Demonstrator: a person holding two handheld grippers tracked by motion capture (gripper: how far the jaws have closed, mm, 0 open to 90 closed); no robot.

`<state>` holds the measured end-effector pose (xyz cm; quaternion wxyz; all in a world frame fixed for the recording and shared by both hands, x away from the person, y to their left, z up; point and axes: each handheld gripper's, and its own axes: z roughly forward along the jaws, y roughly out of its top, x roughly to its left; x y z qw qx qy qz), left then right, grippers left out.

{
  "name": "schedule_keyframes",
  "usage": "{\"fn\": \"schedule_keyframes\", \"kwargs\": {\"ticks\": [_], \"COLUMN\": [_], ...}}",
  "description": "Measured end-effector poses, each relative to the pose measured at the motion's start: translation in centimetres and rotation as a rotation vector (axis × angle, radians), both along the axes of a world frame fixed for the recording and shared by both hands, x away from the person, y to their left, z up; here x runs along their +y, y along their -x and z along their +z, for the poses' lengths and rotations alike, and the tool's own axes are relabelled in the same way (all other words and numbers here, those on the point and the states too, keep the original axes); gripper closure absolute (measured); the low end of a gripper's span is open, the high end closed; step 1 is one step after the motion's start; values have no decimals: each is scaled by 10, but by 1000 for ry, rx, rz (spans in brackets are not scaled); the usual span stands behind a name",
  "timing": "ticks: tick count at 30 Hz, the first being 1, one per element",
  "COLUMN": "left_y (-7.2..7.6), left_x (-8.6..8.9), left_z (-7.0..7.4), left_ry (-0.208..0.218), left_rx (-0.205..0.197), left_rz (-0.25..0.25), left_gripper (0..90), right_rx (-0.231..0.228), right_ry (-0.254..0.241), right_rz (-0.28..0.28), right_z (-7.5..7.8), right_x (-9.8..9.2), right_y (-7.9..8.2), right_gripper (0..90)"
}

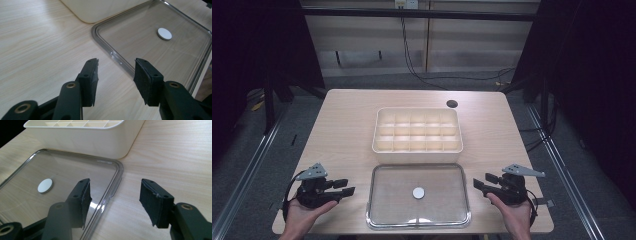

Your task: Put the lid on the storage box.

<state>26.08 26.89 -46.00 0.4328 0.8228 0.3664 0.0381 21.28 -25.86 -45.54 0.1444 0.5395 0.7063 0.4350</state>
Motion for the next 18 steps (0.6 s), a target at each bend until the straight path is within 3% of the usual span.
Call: {"fn": "schedule_keyframes", "kwargs": {"ticks": [4,6,12,16,18], "left_y": [-7,-13,-31,-39,-42], "left_x": [-6,-7,-11,-20,-24], "left_z": [6,10,13,11,7], "left_ry": [34,13,9,-32,-33], "left_rx": [-9,-20,-11,6,22], "left_rz": [-5,13,13,4,5], "left_gripper": [543,547,510,526,535], "right_rx": [4,9,24,27,34], "right_ry": [6,4,24,4,-9], "right_rz": [27,37,59,69,67], "right_z": [7,8,11,10,6], "right_x": [6,8,16,19,20], "right_y": [-7,-12,-29,-38,-40], "right_gripper": [423,424,452,448,448]}}
